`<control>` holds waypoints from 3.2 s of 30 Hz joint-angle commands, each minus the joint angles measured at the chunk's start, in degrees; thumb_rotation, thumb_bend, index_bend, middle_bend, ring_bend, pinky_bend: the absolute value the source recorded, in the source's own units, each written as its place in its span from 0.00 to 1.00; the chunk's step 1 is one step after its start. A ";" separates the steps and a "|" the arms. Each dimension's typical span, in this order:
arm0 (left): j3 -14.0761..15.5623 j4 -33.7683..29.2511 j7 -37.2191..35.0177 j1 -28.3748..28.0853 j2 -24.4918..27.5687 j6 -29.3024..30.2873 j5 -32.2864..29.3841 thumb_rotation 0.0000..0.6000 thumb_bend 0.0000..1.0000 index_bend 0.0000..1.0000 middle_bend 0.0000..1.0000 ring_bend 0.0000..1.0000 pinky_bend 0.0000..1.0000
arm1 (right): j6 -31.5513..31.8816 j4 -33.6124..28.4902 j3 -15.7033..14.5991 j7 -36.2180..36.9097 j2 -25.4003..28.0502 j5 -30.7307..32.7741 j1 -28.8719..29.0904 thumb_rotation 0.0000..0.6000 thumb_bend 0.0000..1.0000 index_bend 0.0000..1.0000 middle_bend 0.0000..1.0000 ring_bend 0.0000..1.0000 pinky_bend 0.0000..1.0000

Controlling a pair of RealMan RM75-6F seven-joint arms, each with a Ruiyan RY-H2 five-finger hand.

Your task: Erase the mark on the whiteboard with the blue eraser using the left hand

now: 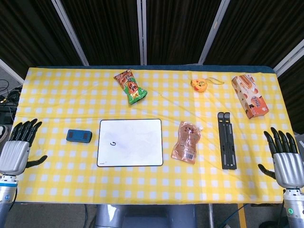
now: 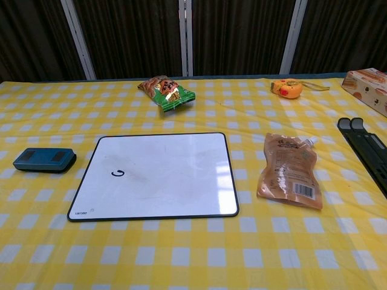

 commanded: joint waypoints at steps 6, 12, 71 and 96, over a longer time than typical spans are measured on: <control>0.36 -0.03 1.26 -0.72 -0.46 -1.92 -0.35 1.00 0.00 0.00 0.00 0.00 0.00 | -0.80 -0.43 -0.05 2.03 1.06 0.32 -0.47 1.00 0.00 0.00 0.00 0.00 0.00; -1.30 5.31 2.20 -5.89 -4.14 -10.23 -3.25 1.00 0.00 0.00 0.00 0.00 0.00 | -1.46 -1.40 0.24 3.78 2.01 0.44 -0.42 1.00 0.00 0.00 0.00 0.00 0.00; -1.96 26.89 -12.36 -29.34 -20.56 -33.02 -0.87 1.00 0.31 0.57 0.41 0.47 0.55 | -8.30 -1.65 0.99 3.01 1.54 4.18 1.63 1.00 0.00 0.00 0.00 0.00 0.00; -3.32 23.79 -5.32 -36.82 -27.75 -43.08 -9.73 1.00 0.33 0.59 0.42 0.47 0.56 | -8.16 -0.93 1.17 3.98 1.97 5.20 0.99 1.00 0.00 0.00 0.00 0.00 0.00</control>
